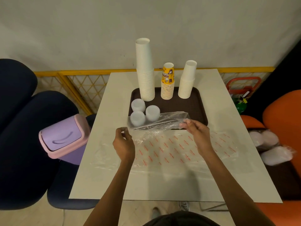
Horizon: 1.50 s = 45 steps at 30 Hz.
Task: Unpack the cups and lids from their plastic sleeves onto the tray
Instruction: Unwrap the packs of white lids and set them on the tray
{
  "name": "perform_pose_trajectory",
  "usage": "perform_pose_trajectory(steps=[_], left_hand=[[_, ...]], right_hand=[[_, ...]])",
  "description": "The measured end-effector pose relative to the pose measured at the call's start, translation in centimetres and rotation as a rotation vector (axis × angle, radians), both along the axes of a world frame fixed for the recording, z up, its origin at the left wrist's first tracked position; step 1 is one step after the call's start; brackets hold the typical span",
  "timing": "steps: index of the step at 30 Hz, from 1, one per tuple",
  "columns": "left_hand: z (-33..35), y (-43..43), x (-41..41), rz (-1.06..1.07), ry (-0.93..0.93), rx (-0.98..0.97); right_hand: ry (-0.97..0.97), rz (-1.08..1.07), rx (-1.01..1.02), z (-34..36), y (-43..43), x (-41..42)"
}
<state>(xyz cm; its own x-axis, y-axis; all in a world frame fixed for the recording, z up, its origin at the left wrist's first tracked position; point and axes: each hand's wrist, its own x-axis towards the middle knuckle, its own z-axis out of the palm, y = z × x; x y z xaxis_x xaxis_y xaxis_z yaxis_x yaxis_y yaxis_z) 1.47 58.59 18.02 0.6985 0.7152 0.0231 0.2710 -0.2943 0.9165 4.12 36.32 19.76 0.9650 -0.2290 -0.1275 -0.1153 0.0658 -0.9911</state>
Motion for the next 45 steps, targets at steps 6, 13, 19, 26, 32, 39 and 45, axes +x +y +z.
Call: perform_pose_trajectory(steps=[6,13,19,26,32,39,45], left_hand=[[-0.7,1.4,0.2,-0.025,0.088,-0.011],[-1.4,1.0,-0.3,-0.096,0.087,-0.003],[-3.2,1.0,-1.1,-0.171,0.107,0.025],[-4.4,1.2,-0.7,-0.24,0.099,0.122],[-8.4,1.5,-0.8,-0.305,0.299,0.199],[-11.1,2.0,-1.3,-0.329,0.448,0.131],[-11.6,2.2,0.6,-0.238,0.545,0.135]], right_hand=[[-0.084,0.134,-0.03,0.6,-0.5,-0.5],[0.051,0.102,-0.155,-0.5,0.6,-1.9],[-0.076,-0.125,-0.407,-3.2,0.9,-2.4],[-0.365,-0.097,-0.674,-4.5,-0.8,-2.3],[-0.045,0.058,-0.68,-7.6,-1.5,-2.0],[0.258,0.172,-0.511,-10.7,-1.4,-1.9],[0.433,0.123,-0.198,-11.1,-1.2,-0.4]])
